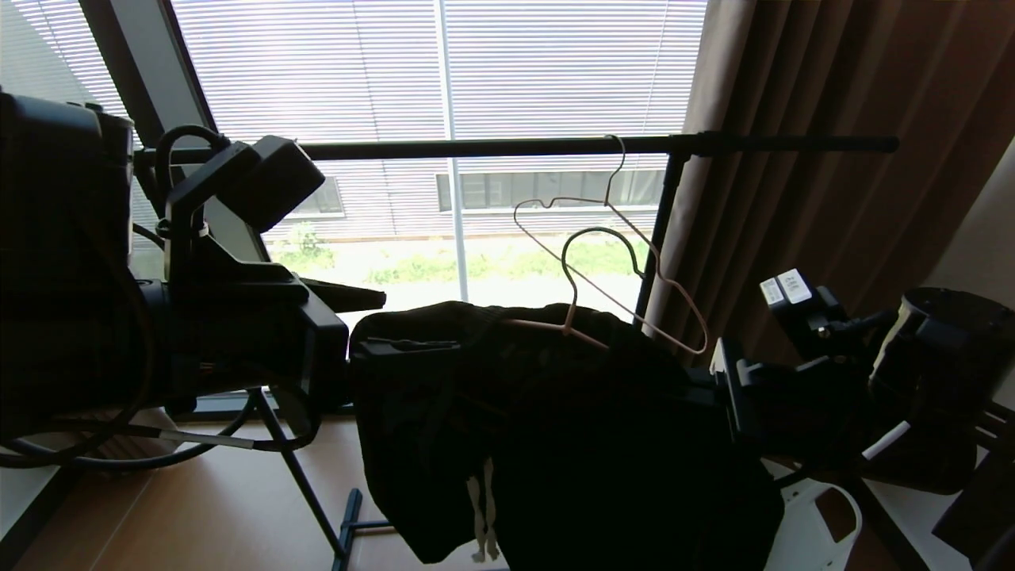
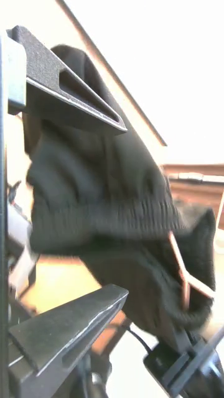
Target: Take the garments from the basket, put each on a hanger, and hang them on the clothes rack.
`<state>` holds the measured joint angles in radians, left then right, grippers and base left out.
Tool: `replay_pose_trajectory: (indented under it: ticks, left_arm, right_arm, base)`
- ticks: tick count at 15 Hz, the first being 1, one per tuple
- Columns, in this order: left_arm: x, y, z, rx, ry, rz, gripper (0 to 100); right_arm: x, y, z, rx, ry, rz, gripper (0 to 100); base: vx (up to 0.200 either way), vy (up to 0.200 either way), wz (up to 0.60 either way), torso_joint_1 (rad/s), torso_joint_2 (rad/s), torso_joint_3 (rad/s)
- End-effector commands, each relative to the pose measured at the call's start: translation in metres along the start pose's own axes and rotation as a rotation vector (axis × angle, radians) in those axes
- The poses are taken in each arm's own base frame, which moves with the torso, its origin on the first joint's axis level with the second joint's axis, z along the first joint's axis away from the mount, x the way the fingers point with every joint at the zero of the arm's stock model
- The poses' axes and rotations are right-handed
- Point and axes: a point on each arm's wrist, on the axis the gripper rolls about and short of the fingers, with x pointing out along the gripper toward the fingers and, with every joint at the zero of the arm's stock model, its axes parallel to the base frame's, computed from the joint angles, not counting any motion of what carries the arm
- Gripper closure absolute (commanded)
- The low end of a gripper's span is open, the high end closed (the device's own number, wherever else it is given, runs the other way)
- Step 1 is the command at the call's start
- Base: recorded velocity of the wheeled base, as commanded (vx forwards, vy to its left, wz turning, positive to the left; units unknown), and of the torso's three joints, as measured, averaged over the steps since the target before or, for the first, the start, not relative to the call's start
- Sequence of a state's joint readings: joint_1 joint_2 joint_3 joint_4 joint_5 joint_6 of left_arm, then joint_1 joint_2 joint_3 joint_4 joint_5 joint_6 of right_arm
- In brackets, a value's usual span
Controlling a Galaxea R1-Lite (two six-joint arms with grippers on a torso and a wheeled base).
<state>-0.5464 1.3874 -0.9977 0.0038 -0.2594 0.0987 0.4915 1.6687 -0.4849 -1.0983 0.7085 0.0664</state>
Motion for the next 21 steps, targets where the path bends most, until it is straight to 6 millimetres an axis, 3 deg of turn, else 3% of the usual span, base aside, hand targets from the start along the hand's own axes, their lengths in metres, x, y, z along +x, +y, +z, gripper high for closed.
replay_pose_trajectory:
  ticks: [1, 6, 10, 16, 21]
  left_arm:
    - [-0.007, 0.014, -0.003, 0.041, 0.005, 0.005, 0]
    - [-0.017, 0.036, -0.003, 0.227, -0.046, -0.085, 0]
    - [0.001, 0.057, -0.002, 0.430, -0.085, -0.204, 0]
    - [0.024, 0.058, -0.004, 0.485, -0.121, -0.363, 0]
    - [0.009, 0.061, 0.005, 0.487, -0.190, -0.409, 0]
  right_arm:
    - [-0.008, -0.006, 0.001, 0.002, -0.002, -0.002, 100]
    - [-0.010, -0.007, -0.001, 0.015, 0.013, 0.022, 100]
    - [-0.010, -0.006, 0.008, 0.049, 0.049, 0.061, 100]
    - [-0.007, -0.007, 0.012, 0.037, 0.041, 0.156, 100]
    - [-0.005, -0.009, 0.011, 0.042, 0.045, 0.157, 100]
  base:
    - [0.000, 0.000, 0.00, 0.000, 0.00, 0.000]
    - [0.000, 0.000, 0.00, 0.000, 0.00, 0.000]
    - [0.000, 0.000, 0.00, 0.000, 0.00, 0.000]
    - [0.000, 0.000, 0.00, 0.000, 0.00, 0.000]
    - [0.000, 0.000, 0.00, 0.000, 0.00, 0.000]
